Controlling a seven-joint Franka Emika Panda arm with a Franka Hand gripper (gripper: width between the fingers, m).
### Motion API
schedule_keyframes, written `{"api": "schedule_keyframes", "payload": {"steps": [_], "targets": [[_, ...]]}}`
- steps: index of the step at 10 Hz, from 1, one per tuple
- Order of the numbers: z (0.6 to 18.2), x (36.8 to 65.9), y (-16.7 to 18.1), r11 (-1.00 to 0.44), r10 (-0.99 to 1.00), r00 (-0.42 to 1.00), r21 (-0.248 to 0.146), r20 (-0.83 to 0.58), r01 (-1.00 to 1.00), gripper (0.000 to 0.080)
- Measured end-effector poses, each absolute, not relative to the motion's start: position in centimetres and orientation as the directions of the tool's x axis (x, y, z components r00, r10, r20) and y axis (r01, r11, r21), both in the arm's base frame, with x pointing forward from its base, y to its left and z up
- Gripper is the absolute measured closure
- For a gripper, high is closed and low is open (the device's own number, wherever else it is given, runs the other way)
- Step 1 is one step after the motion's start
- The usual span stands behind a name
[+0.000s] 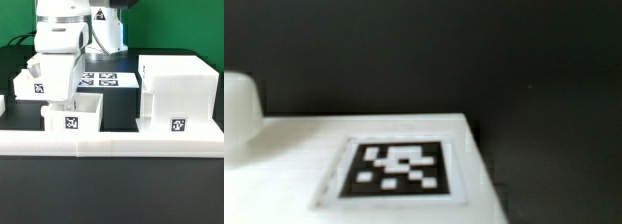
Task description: Assemble drawer
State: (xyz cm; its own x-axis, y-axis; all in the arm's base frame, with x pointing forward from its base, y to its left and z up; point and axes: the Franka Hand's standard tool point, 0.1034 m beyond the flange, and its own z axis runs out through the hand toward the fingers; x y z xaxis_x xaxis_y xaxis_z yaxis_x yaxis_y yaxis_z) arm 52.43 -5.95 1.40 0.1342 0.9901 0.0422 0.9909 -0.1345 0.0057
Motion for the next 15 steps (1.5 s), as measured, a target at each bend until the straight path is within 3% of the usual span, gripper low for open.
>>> {"api": "schedule_keyframes", "payload": {"steps": [2, 6, 8, 15], "targets": [[2.1, 53.7, -4.9, -0.161, 0.986, 0.161, 0.008, 0.052, 0.987, 0.0755], [1.6, 53.4, -4.0, -0.138, 0.989, 0.138, 0.001, 0.059, 0.99, 0.0755], [1.5, 54.3, -2.9, -0.102, 0.993, 0.1, 0.027, 0.06, 0.994, 0.0755], [0.7, 54.4, -1.3, -0.029, 0.999, 0.029, 0.003, 0.039, 1.0, 0.0755]]}}
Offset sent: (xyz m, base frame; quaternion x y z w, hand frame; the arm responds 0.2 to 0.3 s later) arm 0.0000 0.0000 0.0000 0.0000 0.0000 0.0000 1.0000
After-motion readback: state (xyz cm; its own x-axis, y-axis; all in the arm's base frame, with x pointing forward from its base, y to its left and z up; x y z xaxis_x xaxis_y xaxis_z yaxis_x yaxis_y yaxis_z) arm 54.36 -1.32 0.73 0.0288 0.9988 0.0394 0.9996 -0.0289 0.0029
